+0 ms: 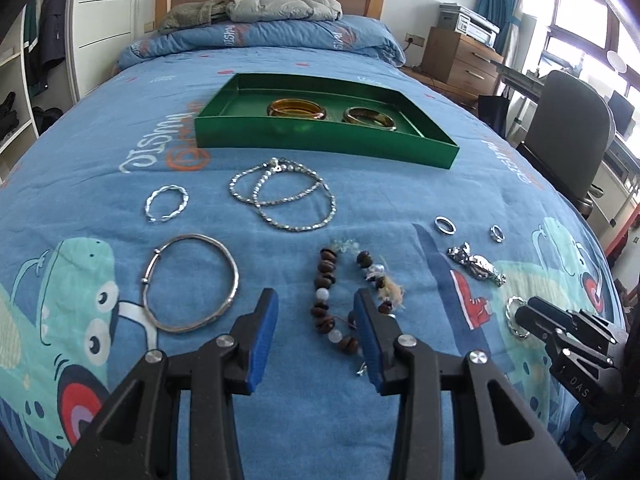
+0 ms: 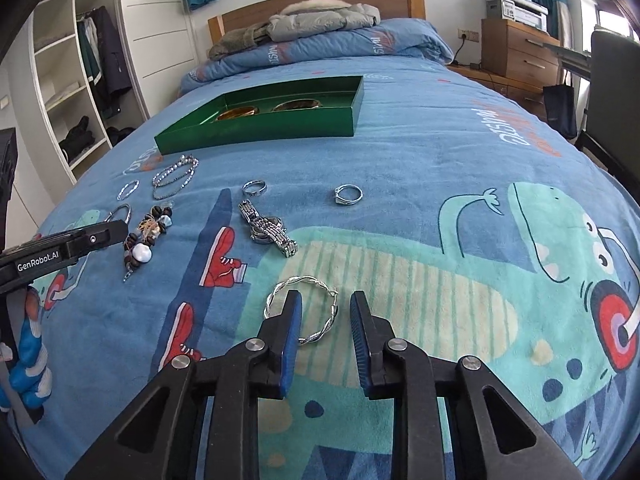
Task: Organize jewelry
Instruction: 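Grasp the beaded bracelet with the left tool while the right tool grasps the twisted silver ring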
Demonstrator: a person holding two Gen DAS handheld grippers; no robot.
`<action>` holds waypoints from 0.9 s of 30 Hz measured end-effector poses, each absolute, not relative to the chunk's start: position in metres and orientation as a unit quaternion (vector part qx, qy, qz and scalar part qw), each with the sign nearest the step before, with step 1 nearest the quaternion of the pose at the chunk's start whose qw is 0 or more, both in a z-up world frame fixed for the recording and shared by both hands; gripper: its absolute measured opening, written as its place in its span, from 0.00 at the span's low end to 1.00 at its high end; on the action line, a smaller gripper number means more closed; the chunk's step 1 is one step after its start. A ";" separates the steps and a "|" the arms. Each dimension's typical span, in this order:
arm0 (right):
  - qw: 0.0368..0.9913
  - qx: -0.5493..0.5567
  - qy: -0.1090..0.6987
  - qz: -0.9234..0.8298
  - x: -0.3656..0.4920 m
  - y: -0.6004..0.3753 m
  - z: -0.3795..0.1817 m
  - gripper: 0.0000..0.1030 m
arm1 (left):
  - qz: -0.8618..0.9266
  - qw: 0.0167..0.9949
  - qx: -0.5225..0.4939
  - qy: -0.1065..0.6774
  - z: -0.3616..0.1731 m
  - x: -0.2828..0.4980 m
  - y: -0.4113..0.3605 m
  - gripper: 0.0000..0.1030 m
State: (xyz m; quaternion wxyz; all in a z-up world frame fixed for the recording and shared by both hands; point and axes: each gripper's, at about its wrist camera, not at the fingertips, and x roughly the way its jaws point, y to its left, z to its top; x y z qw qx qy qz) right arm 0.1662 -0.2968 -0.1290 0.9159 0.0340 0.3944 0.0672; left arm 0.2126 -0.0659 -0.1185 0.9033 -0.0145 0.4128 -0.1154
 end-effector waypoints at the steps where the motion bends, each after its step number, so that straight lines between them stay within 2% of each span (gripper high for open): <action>1: 0.915 0.028 0.396 0.068 0.168 -0.296 -0.130 0.22 | -0.118 0.901 -0.012 0.417 -0.121 0.215 -0.069 0.36; 11: 0.906 -0.053 0.414 0.073 0.184 -0.278 -0.136 0.18 | -0.112 0.897 0.024 0.428 -0.136 0.230 -0.089 0.30; 14: 0.900 -0.088 0.420 0.074 0.186 -0.271 -0.137 0.14 | -0.112 0.897 0.033 0.425 -0.136 0.232 -0.093 0.24; 18: 0.900 -0.112 0.417 0.066 0.186 -0.265 -0.137 0.06 | -0.111 0.900 0.039 0.420 -0.135 0.232 -0.096 0.09; 27: 0.919 -0.079 0.384 0.052 0.177 -0.269 -0.125 0.05 | -0.099 0.912 0.046 0.396 -0.120 0.219 -0.096 0.09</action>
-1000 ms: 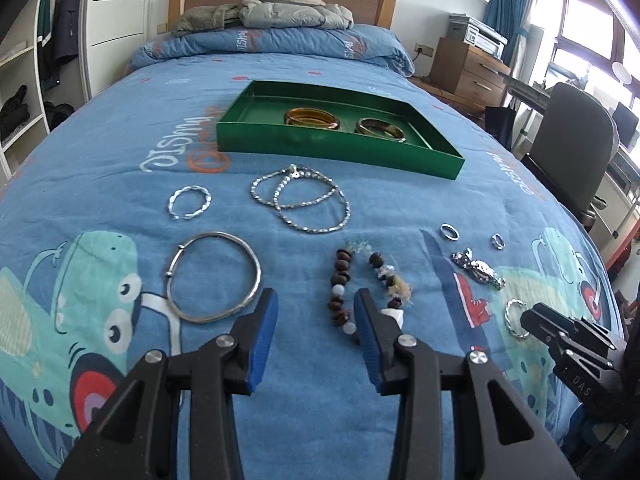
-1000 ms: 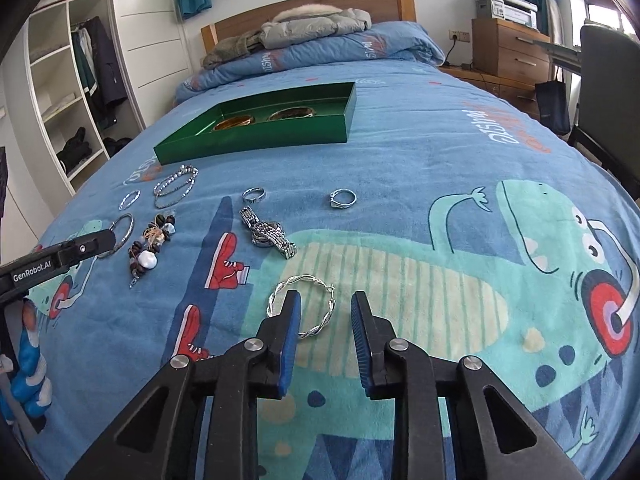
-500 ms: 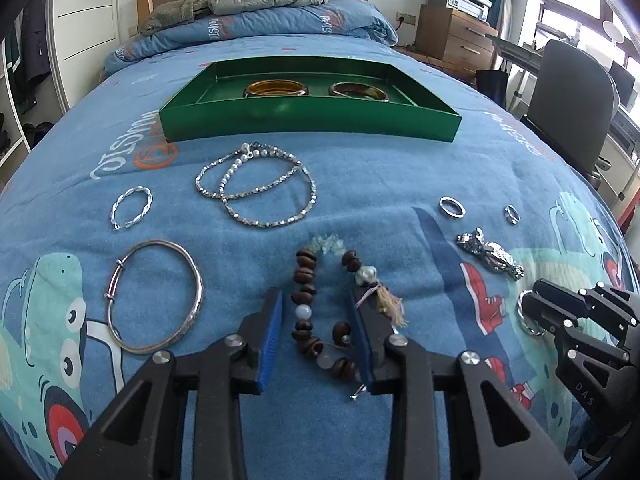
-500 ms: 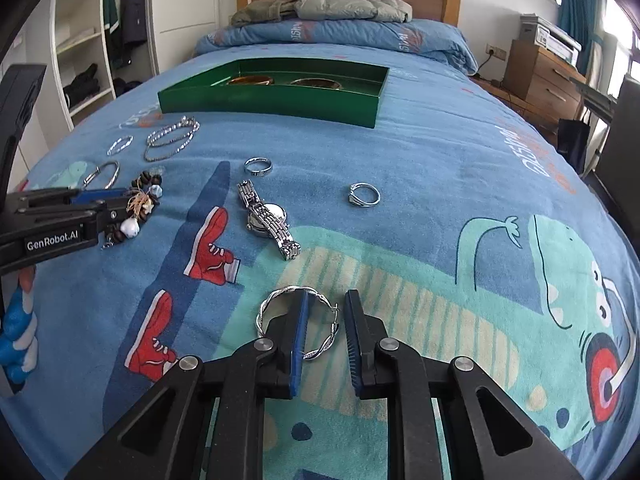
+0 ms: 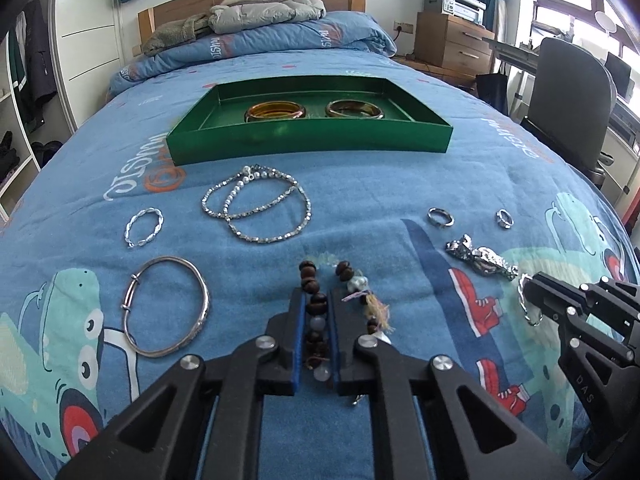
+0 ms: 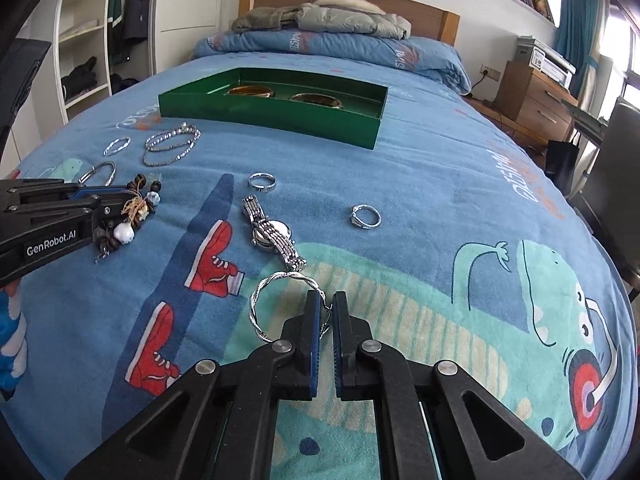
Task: Organize jewelry
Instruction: 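Carry the beaded bracelet and twisted ring into the green tray and release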
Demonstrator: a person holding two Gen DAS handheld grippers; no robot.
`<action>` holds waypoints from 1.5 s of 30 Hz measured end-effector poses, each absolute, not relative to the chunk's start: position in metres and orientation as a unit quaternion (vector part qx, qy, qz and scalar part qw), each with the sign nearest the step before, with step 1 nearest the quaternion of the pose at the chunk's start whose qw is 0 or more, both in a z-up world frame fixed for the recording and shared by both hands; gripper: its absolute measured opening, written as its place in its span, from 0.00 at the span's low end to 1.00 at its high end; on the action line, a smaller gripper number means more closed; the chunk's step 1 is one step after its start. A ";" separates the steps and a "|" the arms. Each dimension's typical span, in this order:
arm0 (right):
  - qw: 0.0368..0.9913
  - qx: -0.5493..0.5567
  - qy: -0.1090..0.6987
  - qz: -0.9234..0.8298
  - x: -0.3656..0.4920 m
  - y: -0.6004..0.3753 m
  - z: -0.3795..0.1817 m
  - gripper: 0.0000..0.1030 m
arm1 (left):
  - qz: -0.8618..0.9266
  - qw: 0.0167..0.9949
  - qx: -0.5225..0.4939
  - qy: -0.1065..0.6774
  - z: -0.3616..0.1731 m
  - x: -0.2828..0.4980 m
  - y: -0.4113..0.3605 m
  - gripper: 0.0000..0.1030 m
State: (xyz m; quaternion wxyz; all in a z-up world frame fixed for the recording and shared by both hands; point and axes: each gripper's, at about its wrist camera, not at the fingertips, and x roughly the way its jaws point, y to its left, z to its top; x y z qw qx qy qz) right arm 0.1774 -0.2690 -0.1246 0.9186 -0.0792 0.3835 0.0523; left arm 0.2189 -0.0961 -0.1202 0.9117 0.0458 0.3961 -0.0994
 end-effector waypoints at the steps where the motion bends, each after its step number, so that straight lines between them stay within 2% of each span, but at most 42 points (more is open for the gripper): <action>1: 0.921 -0.075 0.379 0.053 0.176 -0.268 -0.121 0.05 | -0.098 0.914 0.046 0.392 -0.117 0.216 -0.095 0.09; 15: 0.947 -0.058 0.309 0.063 0.132 -0.242 -0.050 0.05 | -0.084 0.938 0.033 0.335 -0.057 0.163 -0.063 0.09; 29: 0.960 -0.036 0.267 0.078 0.078 -0.229 -0.006 0.05 | -0.069 0.953 0.026 0.295 -0.020 0.108 -0.031 0.09; 37: 0.966 -0.032 0.243 0.081 0.078 -0.226 0.023 0.05 | -0.061 0.960 0.018 0.272 0.004 0.114 -0.017 0.09; 45: 0.969 -0.023 0.233 0.077 0.112 -0.231 0.041 0.05 | -0.062 0.965 0.016 0.253 0.027 0.151 -0.019 0.09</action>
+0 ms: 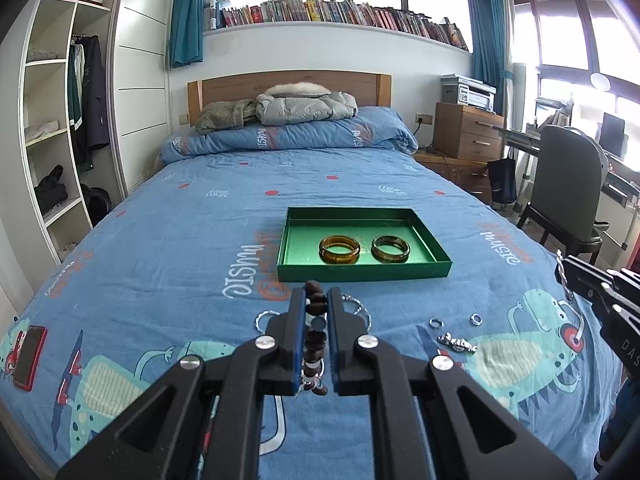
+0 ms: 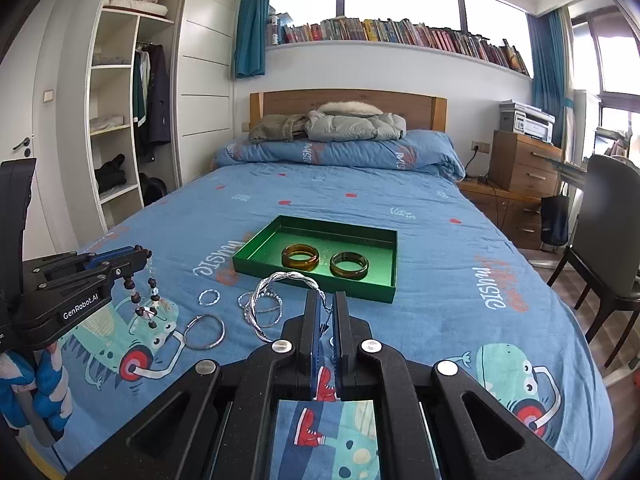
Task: Organize jewelry
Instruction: 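Carry the beaded bracelet and twisted ring into the green tray and release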
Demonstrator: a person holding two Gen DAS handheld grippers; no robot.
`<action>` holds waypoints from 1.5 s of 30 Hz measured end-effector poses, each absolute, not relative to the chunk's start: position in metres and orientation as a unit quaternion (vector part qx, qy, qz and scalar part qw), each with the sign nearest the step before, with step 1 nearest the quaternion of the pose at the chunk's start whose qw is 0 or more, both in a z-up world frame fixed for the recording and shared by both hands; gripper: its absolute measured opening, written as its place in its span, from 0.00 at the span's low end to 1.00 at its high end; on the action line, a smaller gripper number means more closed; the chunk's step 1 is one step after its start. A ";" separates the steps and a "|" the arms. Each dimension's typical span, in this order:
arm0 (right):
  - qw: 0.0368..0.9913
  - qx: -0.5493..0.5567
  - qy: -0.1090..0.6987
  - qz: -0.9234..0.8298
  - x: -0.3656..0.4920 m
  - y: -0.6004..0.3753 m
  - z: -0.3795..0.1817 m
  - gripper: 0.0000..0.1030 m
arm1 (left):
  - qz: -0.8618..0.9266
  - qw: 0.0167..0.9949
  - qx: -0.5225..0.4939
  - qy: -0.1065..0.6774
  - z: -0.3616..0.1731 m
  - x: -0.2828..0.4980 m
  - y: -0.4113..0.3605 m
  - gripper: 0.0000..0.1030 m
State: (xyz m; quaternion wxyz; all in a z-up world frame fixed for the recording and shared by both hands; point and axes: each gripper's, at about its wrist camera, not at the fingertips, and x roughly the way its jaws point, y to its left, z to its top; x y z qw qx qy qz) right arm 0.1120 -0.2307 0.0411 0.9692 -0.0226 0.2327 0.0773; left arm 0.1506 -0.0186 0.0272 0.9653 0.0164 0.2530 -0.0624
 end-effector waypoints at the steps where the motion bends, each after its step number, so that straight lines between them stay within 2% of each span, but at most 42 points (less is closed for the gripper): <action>1: 0.969 -0.023 0.232 0.077 0.118 -0.231 0.042 0.05 | -0.062 0.966 0.017 0.252 0.029 0.156 -0.020 0.09; 15: 0.966 0.008 0.247 0.078 0.266 -0.250 0.043 0.05 | -0.068 0.963 0.024 0.259 0.038 0.307 -0.043 0.09; 28: 0.948 0.044 0.310 0.061 0.424 -0.268 -0.026 0.05 | -0.056 0.951 0.046 0.302 -0.016 0.452 -0.074 0.09; 45: 0.890 0.018 0.454 0.036 0.498 -0.267 -0.107 0.05 | -0.022 0.897 0.025 0.441 -0.092 0.536 -0.071 0.09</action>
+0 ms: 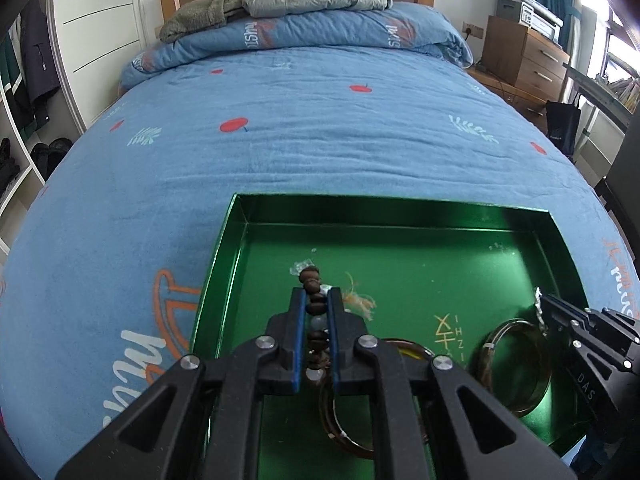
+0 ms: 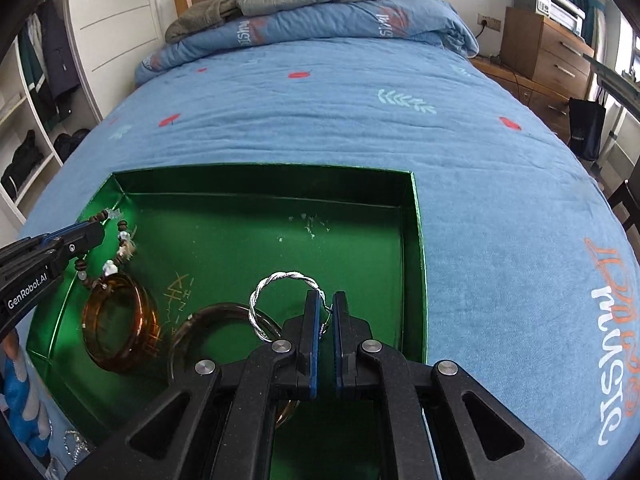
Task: Organize jewelry
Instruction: 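Carry the beaded bracelet and twisted ring into the green tray and release, then withdraw both tools from the tray back over the remaining jewelry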
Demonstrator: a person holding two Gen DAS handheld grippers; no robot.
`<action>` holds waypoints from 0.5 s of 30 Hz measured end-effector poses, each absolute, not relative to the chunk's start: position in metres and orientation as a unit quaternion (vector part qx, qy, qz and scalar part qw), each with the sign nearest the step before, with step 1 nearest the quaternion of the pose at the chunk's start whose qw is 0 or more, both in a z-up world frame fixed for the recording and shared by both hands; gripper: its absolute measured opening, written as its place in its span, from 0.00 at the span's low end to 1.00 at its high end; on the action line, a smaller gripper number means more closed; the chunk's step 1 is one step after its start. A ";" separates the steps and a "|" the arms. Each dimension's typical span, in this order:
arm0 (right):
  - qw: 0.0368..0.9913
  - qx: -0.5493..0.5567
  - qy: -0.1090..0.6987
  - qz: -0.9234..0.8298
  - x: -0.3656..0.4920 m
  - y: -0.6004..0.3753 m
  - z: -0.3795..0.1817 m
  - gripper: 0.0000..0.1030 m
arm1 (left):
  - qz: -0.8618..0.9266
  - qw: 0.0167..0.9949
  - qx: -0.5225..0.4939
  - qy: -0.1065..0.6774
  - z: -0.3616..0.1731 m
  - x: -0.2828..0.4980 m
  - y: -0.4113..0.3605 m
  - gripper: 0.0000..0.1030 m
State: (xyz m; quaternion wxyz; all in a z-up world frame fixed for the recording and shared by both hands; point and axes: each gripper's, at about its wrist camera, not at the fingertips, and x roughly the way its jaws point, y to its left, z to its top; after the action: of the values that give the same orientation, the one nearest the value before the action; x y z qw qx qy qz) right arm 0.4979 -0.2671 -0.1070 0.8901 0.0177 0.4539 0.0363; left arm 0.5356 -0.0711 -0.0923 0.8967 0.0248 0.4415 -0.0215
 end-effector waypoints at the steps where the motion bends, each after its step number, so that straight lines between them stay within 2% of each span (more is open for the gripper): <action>1: 0.889 0.017 0.456 0.038 0.498 -0.267 -0.108 0.05 | -0.020 0.895 0.024 0.445 -0.096 0.536 -0.070 0.09; 6: 0.889 0.013 0.457 0.039 0.498 -0.266 -0.107 0.09 | -0.023 0.892 0.015 0.451 -0.101 0.536 -0.063 0.10; 7: 0.888 0.014 0.457 0.039 0.498 -0.266 -0.107 0.11 | -0.023 0.893 0.015 0.449 -0.100 0.534 -0.062 0.10; 9: 0.891 0.019 0.451 0.038 0.498 -0.266 -0.104 0.28 | -0.028 0.897 0.014 0.440 -0.096 0.529 -0.061 0.10; 11: 0.896 0.023 0.441 0.045 0.492 -0.265 -0.099 0.37 | -0.030 0.900 0.014 0.435 -0.093 0.522 -0.060 0.11; 14: 0.902 0.023 0.428 0.050 0.483 -0.262 -0.091 0.42 | -0.035 0.906 0.013 0.422 -0.084 0.509 -0.060 0.16; 15: 0.903 0.025 0.425 0.052 0.480 -0.261 -0.088 0.44 | -0.035 0.909 0.016 0.416 -0.081 0.503 -0.060 0.20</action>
State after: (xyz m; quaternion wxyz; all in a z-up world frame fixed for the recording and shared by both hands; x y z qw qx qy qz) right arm 0.4803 -0.2609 -0.0877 0.9034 0.0250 0.4249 0.0518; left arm 0.5034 -0.0601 -0.0808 0.9088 0.0157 0.4156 -0.0347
